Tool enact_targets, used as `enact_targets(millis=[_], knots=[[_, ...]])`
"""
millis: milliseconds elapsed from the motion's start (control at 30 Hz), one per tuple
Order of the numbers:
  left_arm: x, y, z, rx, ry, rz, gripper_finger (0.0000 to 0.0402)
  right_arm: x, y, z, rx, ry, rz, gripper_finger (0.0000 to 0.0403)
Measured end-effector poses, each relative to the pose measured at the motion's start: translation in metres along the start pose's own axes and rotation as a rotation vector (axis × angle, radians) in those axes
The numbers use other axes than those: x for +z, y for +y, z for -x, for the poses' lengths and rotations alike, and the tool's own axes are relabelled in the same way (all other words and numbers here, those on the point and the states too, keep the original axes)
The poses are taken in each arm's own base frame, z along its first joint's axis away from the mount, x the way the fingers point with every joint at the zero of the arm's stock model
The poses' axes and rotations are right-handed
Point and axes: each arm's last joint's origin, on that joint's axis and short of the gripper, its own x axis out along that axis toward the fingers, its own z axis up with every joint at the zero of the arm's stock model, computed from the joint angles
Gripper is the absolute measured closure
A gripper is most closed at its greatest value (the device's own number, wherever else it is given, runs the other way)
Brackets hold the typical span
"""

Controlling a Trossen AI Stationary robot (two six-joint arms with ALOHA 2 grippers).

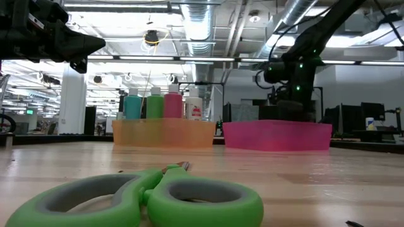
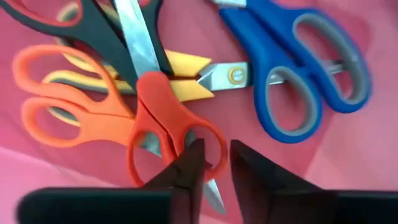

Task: Pick & Place Paint Supplies
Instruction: Put the red scissors into the pink bin, then put the green scissors into the pink bin

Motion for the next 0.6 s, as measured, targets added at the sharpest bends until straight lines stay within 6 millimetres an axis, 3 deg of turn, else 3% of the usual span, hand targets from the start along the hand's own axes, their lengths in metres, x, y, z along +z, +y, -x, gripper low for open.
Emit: enact_targets(millis=[333, 467, 600], knots=[[0.000, 0.000, 0.000, 0.000, 0.000, 0.000, 0.0401, -0.006, 0.006, 0.057, -0.001, -0.210, -0.075, 0.0231], [0.000, 0.000, 0.000, 0.000, 0.000, 0.000, 0.0401, -0.012, 0.030, 0.086, 0.087, -0.335, -0.016, 0.0217], [0.000, 0.000, 0.000, 0.000, 0.000, 0.000, 0.0401, -0.017, 0.069, 0.106, 0.187, -0.458, 0.171, 0.0219]])
